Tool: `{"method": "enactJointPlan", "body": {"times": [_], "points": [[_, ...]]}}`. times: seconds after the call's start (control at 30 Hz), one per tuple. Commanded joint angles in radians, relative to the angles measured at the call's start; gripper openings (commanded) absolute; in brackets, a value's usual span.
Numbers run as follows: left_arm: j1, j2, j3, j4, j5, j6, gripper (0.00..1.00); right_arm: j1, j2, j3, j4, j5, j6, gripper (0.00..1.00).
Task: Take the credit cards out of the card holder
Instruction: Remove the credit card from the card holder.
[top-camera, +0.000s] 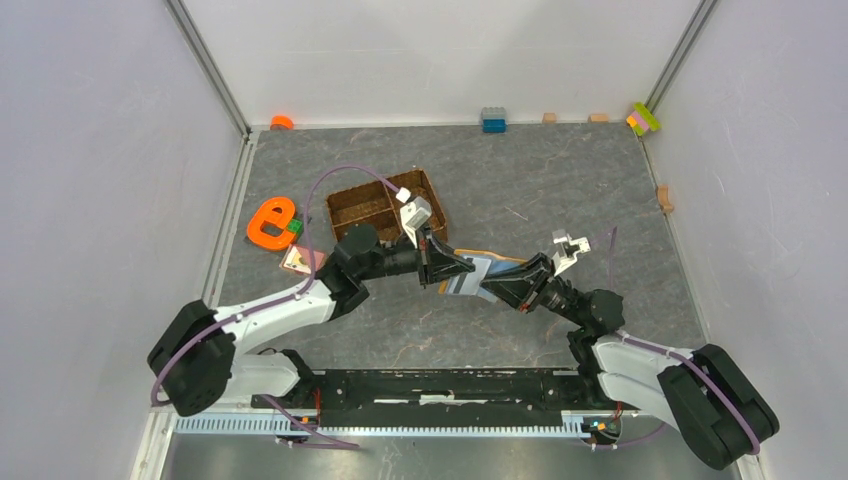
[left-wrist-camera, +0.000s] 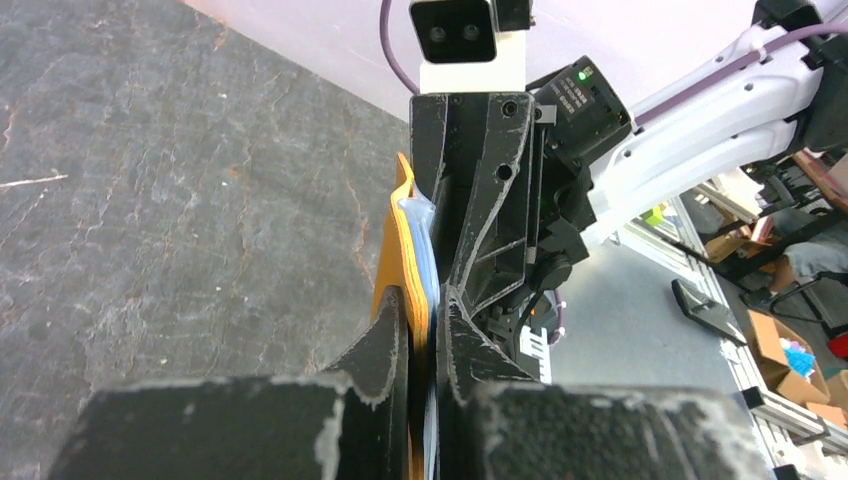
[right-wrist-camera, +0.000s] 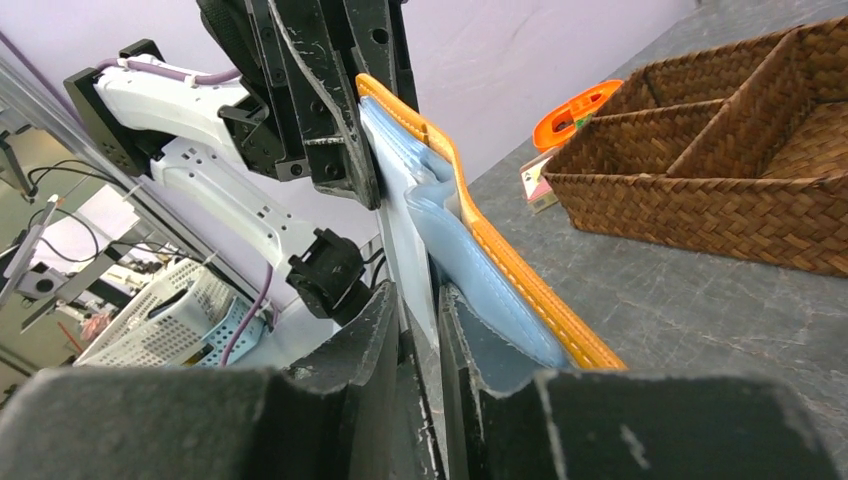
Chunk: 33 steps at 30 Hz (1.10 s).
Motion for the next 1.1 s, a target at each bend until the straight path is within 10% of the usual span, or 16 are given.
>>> {"method": "enactJointPlan", "body": {"times": [0.0,0.27,0.67,1.07], "points": [[-0.039,0.096,-0.008,0.245,0.197,-0.142,0.02,0.026,-0.005,0.014,0.410,-0.018,0.013,0.26],[-0.039,0.101,0.014,0.117,0.130,-0.099,0.13,0.026,-0.003,0.014,0.384,-0.016,-0.003,0.00],[-0.032,0.100,0.060,-0.081,-0.005,-0.045,0.25,-0.020,-0.094,0.028,-0.076,0.107,-0.162,0.00],[0.083,0.182,0.038,0.061,0.096,-0.236,0.11,-0.121,0.019,0.022,-0.040,0.059,-0.057,0.00]]}}
